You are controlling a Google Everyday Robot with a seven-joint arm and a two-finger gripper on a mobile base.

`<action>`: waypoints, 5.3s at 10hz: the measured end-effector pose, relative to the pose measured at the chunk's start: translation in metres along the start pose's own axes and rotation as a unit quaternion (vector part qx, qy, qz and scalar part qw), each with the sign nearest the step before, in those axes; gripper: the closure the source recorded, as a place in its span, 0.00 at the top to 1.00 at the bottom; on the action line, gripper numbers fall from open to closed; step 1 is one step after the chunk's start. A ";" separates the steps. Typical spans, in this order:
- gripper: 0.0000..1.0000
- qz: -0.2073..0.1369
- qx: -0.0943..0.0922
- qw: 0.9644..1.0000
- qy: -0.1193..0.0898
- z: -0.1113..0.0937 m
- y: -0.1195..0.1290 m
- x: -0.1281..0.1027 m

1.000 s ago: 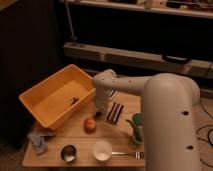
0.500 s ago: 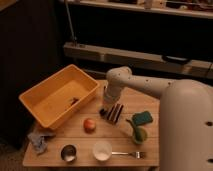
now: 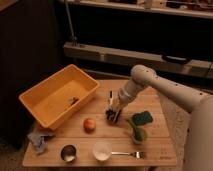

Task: Place brush in metal cup

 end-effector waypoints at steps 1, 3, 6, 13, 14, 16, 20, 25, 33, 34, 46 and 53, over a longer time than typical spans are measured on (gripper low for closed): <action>0.00 -0.003 -0.017 1.000 0.005 0.000 0.010 0.010; 0.00 -0.022 -0.032 0.999 0.012 0.000 0.039 0.037; 0.00 -0.045 -0.020 0.999 0.005 0.000 0.081 0.071; 0.00 -0.087 0.001 0.994 -0.066 0.000 0.130 0.080; 0.00 -0.096 -0.001 0.993 -0.071 -0.002 0.137 0.078; 0.00 -0.116 -0.006 0.990 -0.085 -0.006 0.152 0.076; 0.00 -0.167 -0.037 0.983 -0.075 0.007 0.183 0.071; 0.00 -0.205 -0.061 0.976 -0.040 0.031 0.201 0.063; 0.00 -0.205 -0.032 0.978 -0.002 0.046 0.173 0.143; 0.00 -0.206 -0.031 0.978 0.003 0.049 0.177 0.143; 0.00 -0.276 -0.047 0.958 0.060 0.082 0.257 0.147; 0.00 -0.274 -0.048 0.959 0.059 0.082 0.256 0.147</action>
